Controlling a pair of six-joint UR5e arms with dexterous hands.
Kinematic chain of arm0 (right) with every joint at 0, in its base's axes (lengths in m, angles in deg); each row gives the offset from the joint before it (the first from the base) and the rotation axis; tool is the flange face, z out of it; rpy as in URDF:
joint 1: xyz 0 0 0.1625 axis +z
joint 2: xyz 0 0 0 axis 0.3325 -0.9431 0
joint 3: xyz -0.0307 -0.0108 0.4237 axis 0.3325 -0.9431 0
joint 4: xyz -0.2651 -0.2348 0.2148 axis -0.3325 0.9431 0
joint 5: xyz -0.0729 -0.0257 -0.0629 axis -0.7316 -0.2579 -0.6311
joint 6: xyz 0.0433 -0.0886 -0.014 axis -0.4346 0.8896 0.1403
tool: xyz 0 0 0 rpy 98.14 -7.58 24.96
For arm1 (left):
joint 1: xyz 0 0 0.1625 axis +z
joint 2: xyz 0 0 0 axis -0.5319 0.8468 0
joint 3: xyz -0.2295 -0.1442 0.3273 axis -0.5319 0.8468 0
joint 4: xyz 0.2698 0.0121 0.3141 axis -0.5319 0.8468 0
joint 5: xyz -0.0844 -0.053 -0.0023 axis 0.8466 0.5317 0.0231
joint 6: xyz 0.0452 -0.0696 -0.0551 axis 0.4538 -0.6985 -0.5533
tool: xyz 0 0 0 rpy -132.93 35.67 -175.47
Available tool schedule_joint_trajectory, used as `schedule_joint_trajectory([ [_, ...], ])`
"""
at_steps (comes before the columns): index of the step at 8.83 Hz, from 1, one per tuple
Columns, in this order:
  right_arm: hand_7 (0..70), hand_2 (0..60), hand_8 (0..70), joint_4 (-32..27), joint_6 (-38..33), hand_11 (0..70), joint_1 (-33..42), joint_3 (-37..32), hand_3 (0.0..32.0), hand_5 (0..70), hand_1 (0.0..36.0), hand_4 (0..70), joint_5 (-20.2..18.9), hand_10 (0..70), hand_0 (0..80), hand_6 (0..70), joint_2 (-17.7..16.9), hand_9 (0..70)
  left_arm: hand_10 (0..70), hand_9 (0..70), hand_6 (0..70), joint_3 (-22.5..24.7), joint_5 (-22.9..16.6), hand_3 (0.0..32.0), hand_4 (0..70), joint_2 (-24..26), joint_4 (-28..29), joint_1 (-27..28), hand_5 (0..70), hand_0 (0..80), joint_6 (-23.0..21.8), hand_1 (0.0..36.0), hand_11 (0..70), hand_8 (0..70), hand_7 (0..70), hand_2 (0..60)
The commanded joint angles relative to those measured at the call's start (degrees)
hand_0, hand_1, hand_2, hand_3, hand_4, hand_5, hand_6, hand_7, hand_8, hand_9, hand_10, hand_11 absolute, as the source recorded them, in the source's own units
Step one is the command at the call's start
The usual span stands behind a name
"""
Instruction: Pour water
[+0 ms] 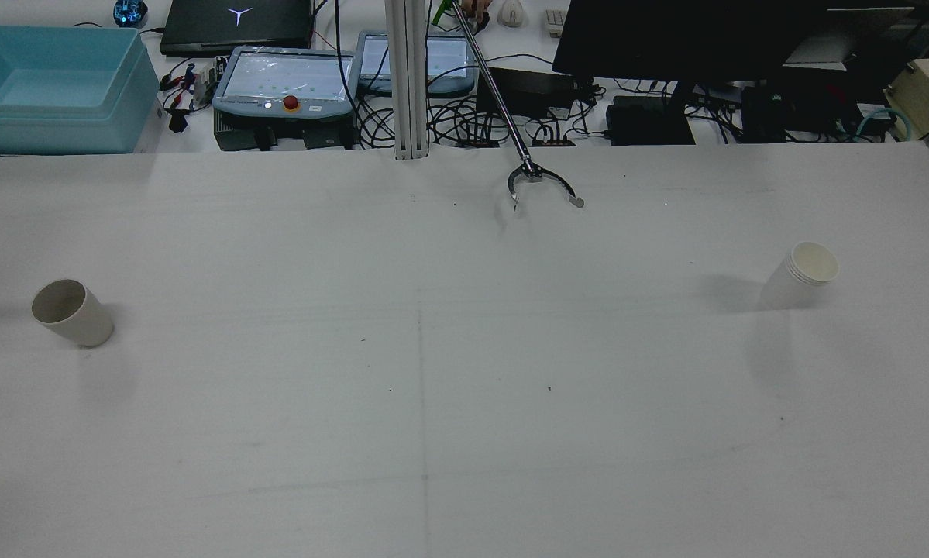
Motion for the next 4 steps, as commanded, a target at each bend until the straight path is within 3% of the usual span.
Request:
schedule_joint_trajectory([
  [1, 0.4, 1.8, 0.0, 0.0, 0.1, 0.0, -1.0, -1.5, 8.4, 0.0, 22.6, 4.7, 0.1, 0.0, 58.6, 0.0, -0.2, 0.0, 0.0, 0.0, 0.0, -1.0, 0.8, 4.4, 4.5, -6.2, 5.6, -0.2, 0.0, 51.2, 0.3, 22.1, 0.0, 0.0, 0.0, 21.8],
  [2, 0.4, 1.8, 0.0, 0.0, 0.1, 0.0, -1.2, -2.0, 8.6, 0.0, 22.4, 4.7, 0.2, 0.0, 58.3, 0.0, -0.1, 0.0, 0.0, 0.0, 0.0, -1.0, 0.3, 4.4, 4.9, -9.4, 9.1, 0.2, 0.0, 50.4, 3.9, 21.2, 0.1, 0.0, 0.0, 22.6],
  [3, 0.3, 2.0, 0.0, 0.0, 0.2, 0.0, -1.4, -2.3, 8.8, 0.0, 22.1, 4.2, 0.2, 0.0, 57.7, 0.0, -0.2, 0.0, 0.0, 0.0, 0.0, -1.6, 0.1, 6.4, 4.3, -13.0, 12.7, 0.5, 0.0, 50.3, 6.1, 20.8, 0.3, 0.0, 0.0, 21.2],
  [4, 0.4, 2.4, 0.0, 0.0, 1.5, 0.0, -1.8, -3.1, 8.6, 0.0, 22.1, 4.3, 0.3, 0.0, 57.5, 0.0, -0.2, 0.0, 0.0, 0.0, 0.0, -3.0, 0.1, 11.8, 0.4, -14.5, 15.6, 1.1, 0.0, 49.4, 7.4, 19.7, 0.0, 0.0, 0.0, 19.9],
])
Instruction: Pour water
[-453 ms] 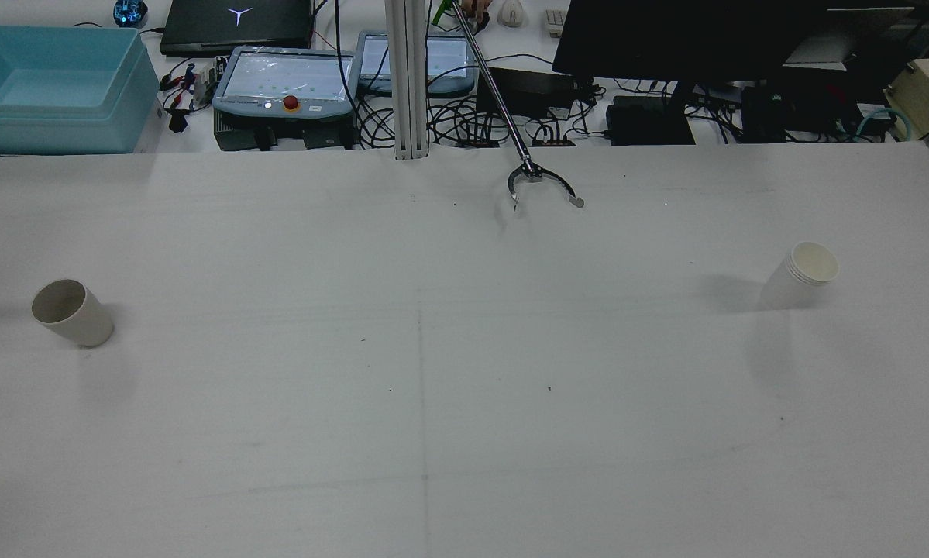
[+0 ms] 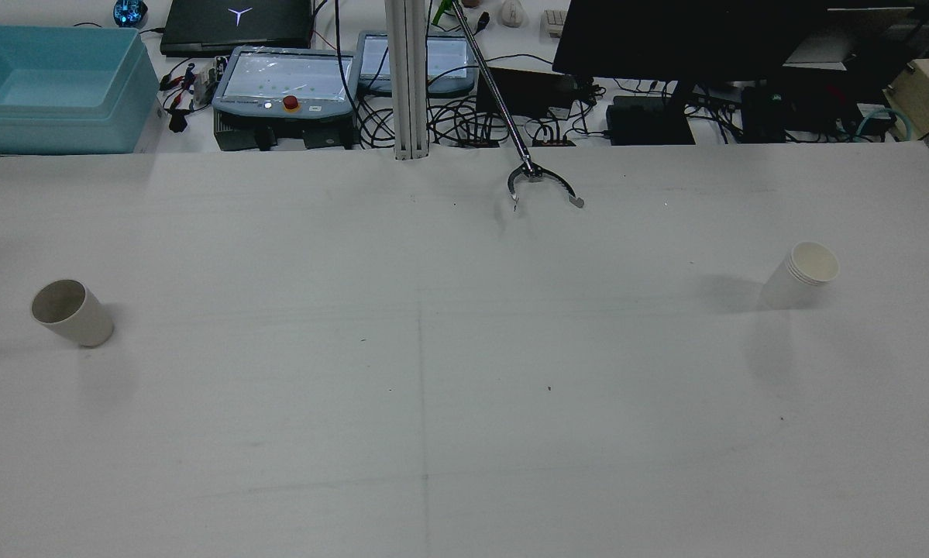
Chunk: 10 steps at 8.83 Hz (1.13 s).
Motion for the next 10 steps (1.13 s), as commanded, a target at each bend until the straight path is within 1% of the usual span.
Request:
schedule_joint_trajectory([
  [1, 0.2, 2.4, 0.0, 0.0, 1.6, 0.0, -1.4, -1.7, 8.4, 0.0, 21.9, 4.2, 0.2, 0.0, 57.4, 0.0, 0.0, 0.0, 0.0, 0.0, 0.0, -4.1, -0.4, 9.2, 0.0, -5.8, 9.6, 2.2, 0.0, 49.6, 5.9, 19.9, 0.0, 0.0, 0.0, 19.7],
  [2, 0.2, 2.5, 0.0, 0.0, 2.2, 0.0, -1.7, -1.8, 8.2, 0.0, 21.8, 4.2, 0.2, 0.0, 57.1, 0.0, 0.0, 0.0, 0.0, 0.0, 0.0, -7.3, -0.4, 6.4, 0.8, -6.4, 13.9, 4.8, 0.0, 50.1, 7.6, 20.0, 0.0, 0.0, 0.0, 18.2],
  [3, 0.4, 2.4, 0.0, 0.0, 2.4, 0.0, -2.2, -2.7, 8.0, 0.0, 21.8, 4.6, 0.2, 0.0, 57.2, 0.0, 0.0, 0.0, 0.0, 0.0, 0.0, -8.3, -0.5, 5.6, 1.7, -6.3, 16.1, 7.6, 0.0, 51.3, 8.0, 20.9, 0.0, 0.0, 0.0, 16.7],
  [4, 0.2, 2.4, 0.0, 0.0, 2.4, 0.0, -2.7, -3.1, 7.8, 0.0, 21.5, 4.5, 0.2, 0.0, 56.9, 0.0, 0.1, 0.0, 0.0, 0.0, 0.0, -8.7, 0.1, 4.6, 2.0, -5.0, 16.8, 11.9, 0.0, 52.2, 8.0, 21.2, 0.0, 0.0, 0.0, 13.6],
  [5, 0.3, 2.4, 0.0, 0.0, 2.5, 0.0, -3.0, -3.2, 7.8, 0.0, 21.0, 4.5, 0.1, 0.0, 56.3, 0.0, 0.0, 0.0, 0.0, 0.0, 0.0, -12.1, 0.5, 4.6, 0.6, -0.3, 16.7, 15.8, 0.0, 56.3, 7.9, 24.2, 0.3, 0.0, 0.0, 9.2],
  [6, 0.2, 1.7, 0.0, 0.0, 3.4, 0.0, -2.9, -3.9, 9.2, 0.0, 18.5, 3.3, 0.2, 0.0, 53.5, 0.0, 0.0, 0.0, 0.0, 0.0, 0.0, -17.3, 3.0, 5.2, 0.0, 1.7, 18.0, 16.3, 0.0, 57.6, 8.1, 25.4, 0.1, 0.0, 0.0, 8.3],
  [7, 0.0, 3.7, 0.0, 0.1, 4.4, 0.0, -2.9, -4.9, 9.6, 0.0, 15.4, 1.7, 0.5, 0.0, 49.6, 0.0, 0.0, 0.0, 0.0, 0.0, 0.0, -19.8, 6.8, 5.2, 0.0, 1.6, 18.6, 16.3, 0.0, 56.0, 8.3, 25.0, 0.0, 0.0, 0.0, 10.3],
  [8, 0.0, 5.5, 0.0, -0.1, 4.2, 0.0, -3.1, -6.9, 10.0, 0.0, 11.3, 0.6, 2.3, 0.0, 46.1, 0.0, 0.2, 0.0, 0.0, 0.0, 0.0, -22.1, 8.9, 6.2, 0.0, 1.6, 21.1, 16.3, 0.0, 53.3, 9.5, 22.3, 0.0, 0.0, 0.0, 9.7],
  [9, 0.0, 7.6, 0.0, -0.1, 4.2, 0.0, -3.3, -7.0, 9.4, 0.0, 12.5, 1.4, 2.6, 0.0, 46.6, 0.0, 0.6, 0.0, 0.0, 0.0, 0.0, -23.6, 11.2, 7.4, 0.0, 1.4, 22.3, 16.3, 0.0, 52.3, 9.9, 21.9, 0.0, 0.0, 0.0, 12.7],
  [10, 0.0, 8.5, 0.0, -0.1, 4.1, 0.0, -3.1, -6.9, 9.0, 0.0, 13.3, 1.8, 2.6, 0.0, 47.0, 0.0, 0.3, 0.0, 0.0, 0.0, 0.0, -24.2, 11.5, 7.2, 0.0, 1.5, 23.6, 16.7, 0.0, 52.0, 10.4, 21.6, 0.0, 0.0, 0.0, 13.7],
])
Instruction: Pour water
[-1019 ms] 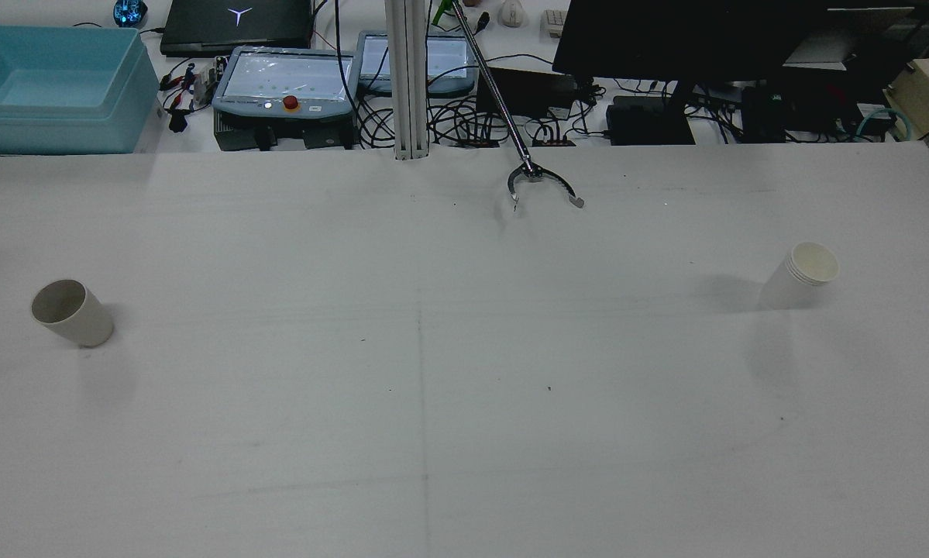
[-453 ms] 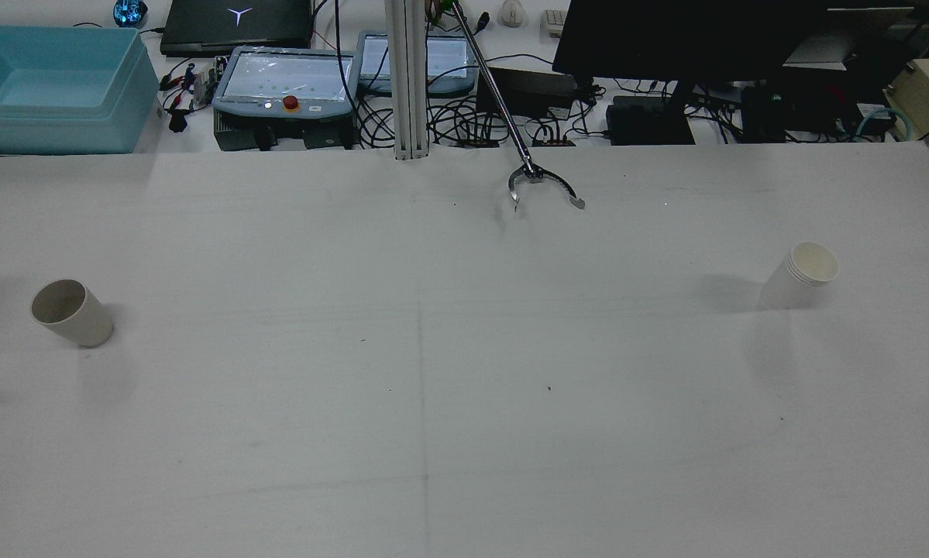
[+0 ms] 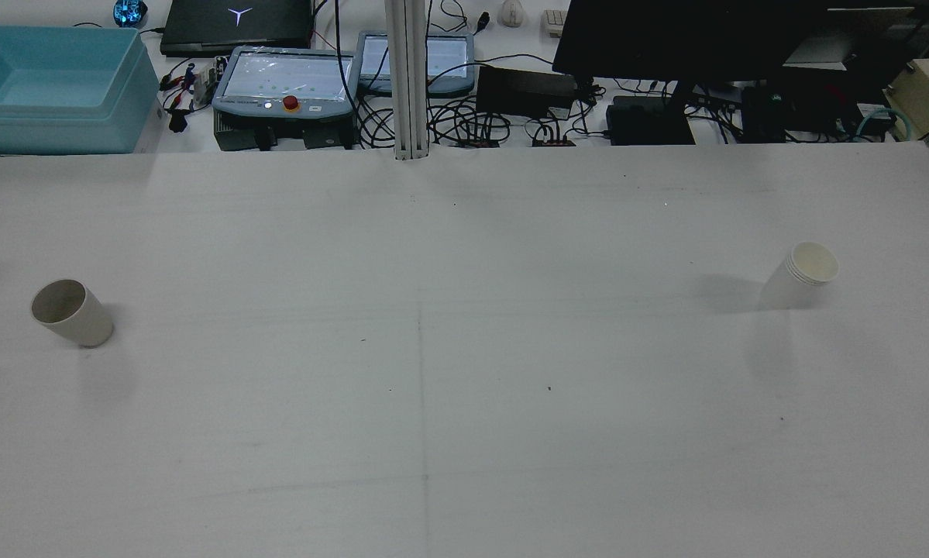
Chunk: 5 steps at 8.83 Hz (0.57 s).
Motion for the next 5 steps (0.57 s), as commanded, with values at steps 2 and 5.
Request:
schedule_joint_trajectory([
  [2, 0.0, 8.5, 0.0, 0.0, -0.1, 0.0, 0.1, -0.7, 7.2, 0.0, 13.5, 2.2, 0.8, 0.0, 47.1, 0.0, -0.2, 0.0, 0.0, 0.0, 0.0, -7.3, 3.0, 7.6, 0.0, 1.2, 7.2, 4.0, 0.0, 50.5, 3.1, 20.0, 0.0, 0.0, 0.0, 14.0],
  [5, 0.0, 10.2, 0.0, 0.0, -0.1, 0.0, -0.1, -0.8, 7.2, 0.0, 14.1, 2.1, 0.8, 0.0, 47.2, 0.0, -0.2, 0.0, 0.0, 0.0, 0.0, -11.8, 3.2, 8.0, 0.0, 3.4, 10.3, 8.2, 0.0, 50.8, 3.6, 19.8, 0.0, 0.0, 0.0, 12.5],
])
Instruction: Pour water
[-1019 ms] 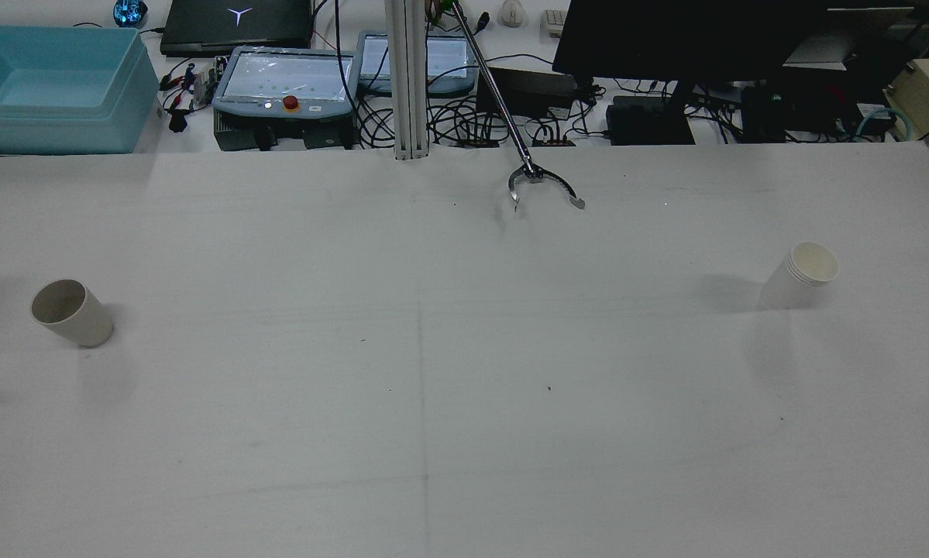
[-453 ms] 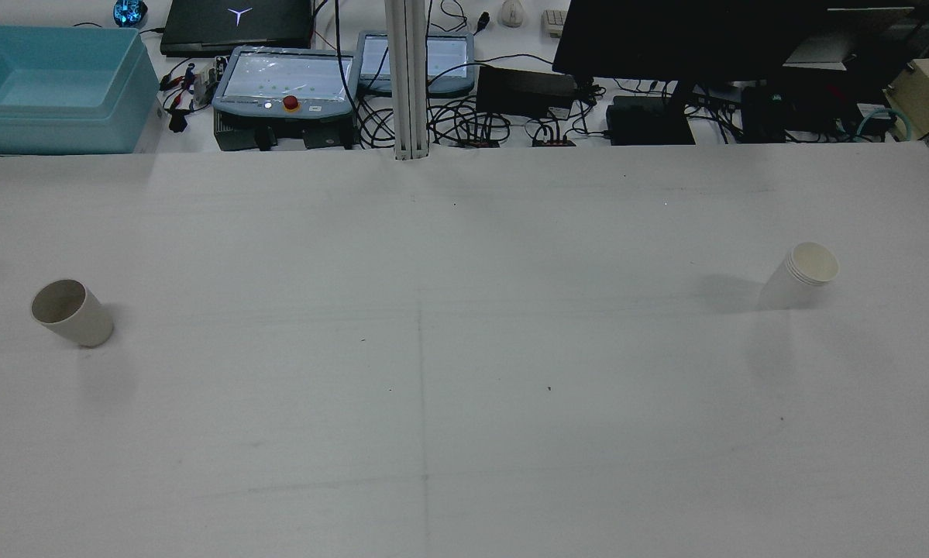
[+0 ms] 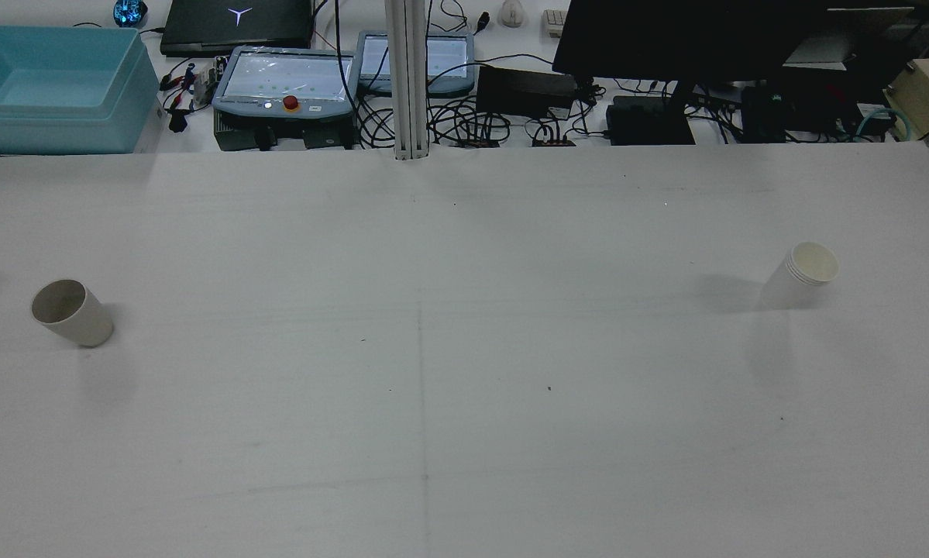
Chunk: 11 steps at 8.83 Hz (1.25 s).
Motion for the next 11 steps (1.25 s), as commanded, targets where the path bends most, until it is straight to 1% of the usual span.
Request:
schedule_joint_trajectory([
  [1, 0.0, 10.0, 0.0, -0.1, 0.0, 0.0, -0.1, 0.0, 7.0, 0.0, 14.3, 2.6, 0.0, 0.0, 47.5, 0.0, 0.0, 0.0, 0.0, 0.0, 0.0, -3.0, 0.5, 7.6, 0.0, 3.4, 2.3, 5.0, 0.0, 51.8, 0.2, 20.9, 0.0, 0.0, 0.0, 12.8],
  [2, 0.0, 9.8, 0.0, -0.1, -0.1, 0.0, 0.0, 0.1, 7.2, 0.0, 14.2, 2.7, 0.0, 0.0, 47.4, 0.0, 0.0, 0.0, 0.0, 0.0, 0.0, -3.0, 2.8, 7.6, 0.0, 4.5, 2.0, 7.9, 0.0, 52.2, 0.2, 21.1, 0.0, 0.0, 0.0, 12.4],
  [3, 0.0, 10.1, 0.0, -0.1, -0.2, 0.0, 0.2, 0.1, 7.4, 0.0, 14.2, 2.5, 0.0, 0.0, 47.4, 0.0, -0.1, 0.0, 0.0, 0.0, 0.0, -3.5, 3.8, 6.8, 0.1, 5.1, 1.8, 8.8, 0.0, 51.7, -0.1, 20.9, 0.0, 0.0, 0.0, 13.7],
  [4, 0.0, 10.4, 0.0, -0.1, -0.2, 0.0, 0.4, 0.1, 7.2, 0.0, 14.3, 2.6, 0.0, 0.0, 47.4, 0.0, -0.1, 0.0, 0.0, 0.0, 0.0, -3.7, 3.8, 3.6, 3.4, 6.0, 1.6, 9.6, 0.0, 50.5, -0.5, 19.1, 0.6, 0.0, 0.0, 12.6],
  [5, 0.0, 10.6, 0.0, -0.1, -0.1, 0.0, 0.0, 0.0, 7.2, 0.0, 14.2, 2.5, 0.0, 0.0, 47.3, 0.0, -0.1, 0.0, 0.0, 0.0, 0.0, -3.7, 3.9, 2.4, 4.7, 6.1, 1.3, 11.6, 0.0, 51.0, -1.6, 19.0, 0.3, 0.0, 0.0, 11.0],
  [6, 0.0, 10.7, 0.0, -0.1, -0.1, 0.0, -0.3, -0.1, 7.2, 0.0, 14.3, 2.8, 0.0, 0.0, 47.4, 0.0, 0.0, 0.0, 0.0, 0.0, 0.0, -3.6, 3.9, 2.4, 4.9, 6.4, 0.9, 11.9, 0.0, 51.1, -4.1, 19.0, 0.3, 0.0, 0.0, 10.0],
  [7, 0.0, 10.7, 0.0, -0.1, -0.1, 0.0, -0.3, -0.1, 7.0, 0.0, 14.3, 2.8, 0.0, 0.0, 47.4, 0.0, 0.0, 0.0, 0.0, 0.0, 0.0, -3.6, 3.9, 2.2, 5.1, 7.4, 0.1, 11.9, 0.0, 52.0, -6.9, 19.9, 0.8, 0.0, 0.0, 10.4],
  [10, 0.0, 10.9, 0.0, -0.1, -0.1, 0.0, -0.3, -0.1, 7.4, 0.0, 14.3, 2.6, 0.0, 0.0, 47.4, 0.0, -0.1, 0.0, 0.0, 0.0, 0.0, -3.5, 3.9, 2.0, 5.8, 8.5, -0.3, 12.0, 0.0, 52.9, -8.2, 21.3, 1.0, 0.0, 0.0, 12.5],
  [11, 0.0, 11.4, 0.0, -0.1, -0.1, 0.0, -0.3, -0.2, 7.2, 0.0, 14.3, 2.5, 0.0, 0.0, 47.1, 0.0, -0.1, 0.0, 0.0, 0.0, 0.0, -3.5, 3.9, 2.8, 5.1, 8.9, -0.3, 12.0, 0.0, 52.9, -9.6, 21.5, 1.3, 0.0, 0.0, 12.4],
])
